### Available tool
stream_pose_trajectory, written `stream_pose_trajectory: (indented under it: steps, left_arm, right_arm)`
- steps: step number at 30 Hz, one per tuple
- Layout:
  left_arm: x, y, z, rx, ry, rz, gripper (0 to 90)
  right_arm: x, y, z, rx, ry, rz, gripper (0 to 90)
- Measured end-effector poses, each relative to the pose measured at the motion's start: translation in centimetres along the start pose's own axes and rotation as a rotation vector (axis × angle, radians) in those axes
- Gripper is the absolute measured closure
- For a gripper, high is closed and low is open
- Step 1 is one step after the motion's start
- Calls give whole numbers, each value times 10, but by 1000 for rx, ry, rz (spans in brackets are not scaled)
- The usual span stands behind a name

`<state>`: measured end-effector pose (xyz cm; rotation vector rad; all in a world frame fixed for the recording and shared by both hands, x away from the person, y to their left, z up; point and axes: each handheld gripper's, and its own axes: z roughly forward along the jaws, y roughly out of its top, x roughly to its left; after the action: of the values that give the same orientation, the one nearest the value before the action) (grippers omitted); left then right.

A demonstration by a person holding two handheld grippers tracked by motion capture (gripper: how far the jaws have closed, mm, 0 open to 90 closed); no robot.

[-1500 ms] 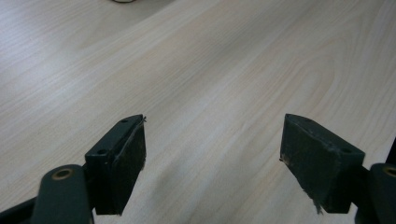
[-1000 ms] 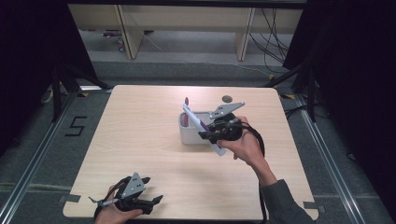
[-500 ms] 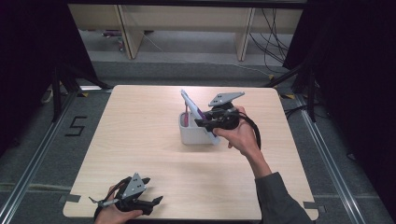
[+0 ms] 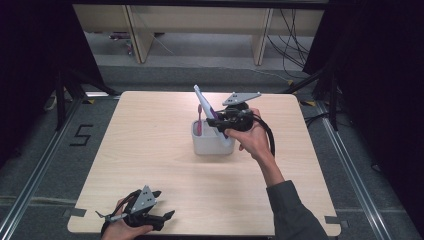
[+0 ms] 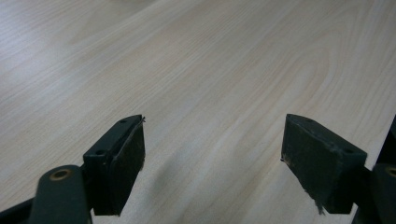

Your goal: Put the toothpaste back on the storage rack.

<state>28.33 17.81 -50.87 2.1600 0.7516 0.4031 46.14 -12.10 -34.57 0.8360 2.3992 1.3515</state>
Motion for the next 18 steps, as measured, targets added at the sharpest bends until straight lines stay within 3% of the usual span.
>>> stream_pose_trajectory:
  steps: [2,3,8,9,11,16,18]
  left_arm:
    - [0,1,0,0,-5,-2,212]
    - [-1,1,0,-15,-6,-16,212]
    - [1,1,-1,7,-10,0,212]
    - [-2,1,1,-20,-10,-26,212]
    - [-4,0,2,-29,-10,-40,212]
    - [-2,0,1,-11,-21,-26,212]
    - [-4,0,2,-28,-12,-42,212]
  right_arm:
    - [-2,1,1,-8,-3,-15,698]
    - [-3,1,2,-14,-6,11,698]
    - [-8,2,6,-37,-17,21,698]
    - [-10,2,9,-52,-22,31,698]
    - [-14,3,10,-53,-26,30,698]
    - [-18,4,16,-76,-28,32,698]
    - [-19,4,19,-88,-42,30,697]
